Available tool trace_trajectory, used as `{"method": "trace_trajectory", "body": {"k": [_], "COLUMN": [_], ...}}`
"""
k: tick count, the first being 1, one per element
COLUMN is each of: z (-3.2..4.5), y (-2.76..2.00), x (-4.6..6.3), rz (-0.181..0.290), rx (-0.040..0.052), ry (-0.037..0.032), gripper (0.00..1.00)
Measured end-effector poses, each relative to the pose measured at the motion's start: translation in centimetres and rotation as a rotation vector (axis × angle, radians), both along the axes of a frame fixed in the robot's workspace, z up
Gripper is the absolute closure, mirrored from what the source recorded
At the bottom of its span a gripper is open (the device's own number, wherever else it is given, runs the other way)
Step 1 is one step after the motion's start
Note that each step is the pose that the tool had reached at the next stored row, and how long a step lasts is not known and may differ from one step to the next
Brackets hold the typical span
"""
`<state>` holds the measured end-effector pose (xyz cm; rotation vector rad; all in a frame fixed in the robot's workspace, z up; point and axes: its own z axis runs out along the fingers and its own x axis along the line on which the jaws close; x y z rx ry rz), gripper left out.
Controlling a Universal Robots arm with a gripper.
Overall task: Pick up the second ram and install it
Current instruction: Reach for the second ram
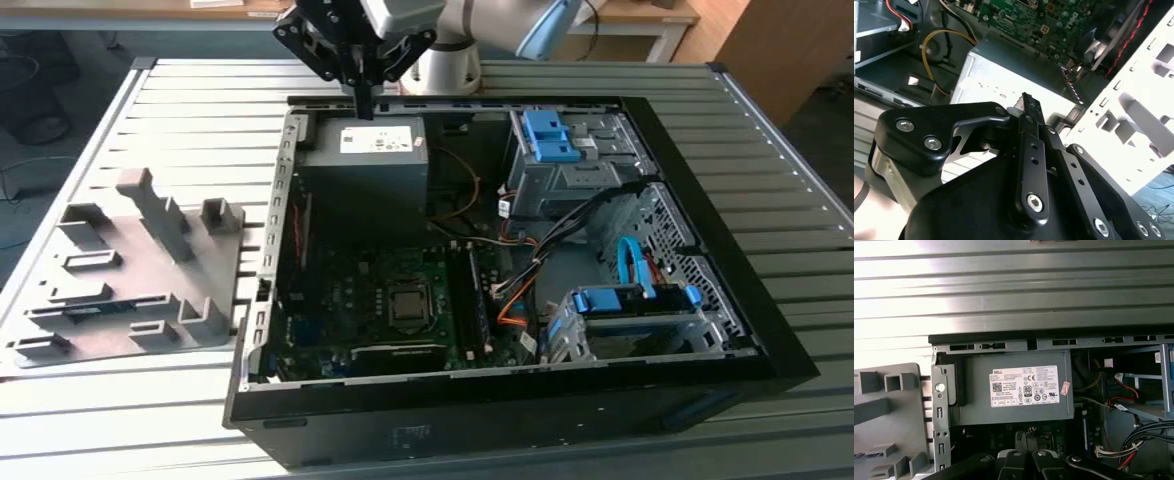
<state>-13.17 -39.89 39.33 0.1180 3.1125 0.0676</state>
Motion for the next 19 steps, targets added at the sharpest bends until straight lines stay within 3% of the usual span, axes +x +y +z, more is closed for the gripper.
{"method": "trace_trajectory", "body": {"k": [19], "z": [0.0], "y": [0.0], "x": [-2.4], "rz": [0.0], "rx": [0.0], "ry": [0.0], "gripper": [0.9]}}
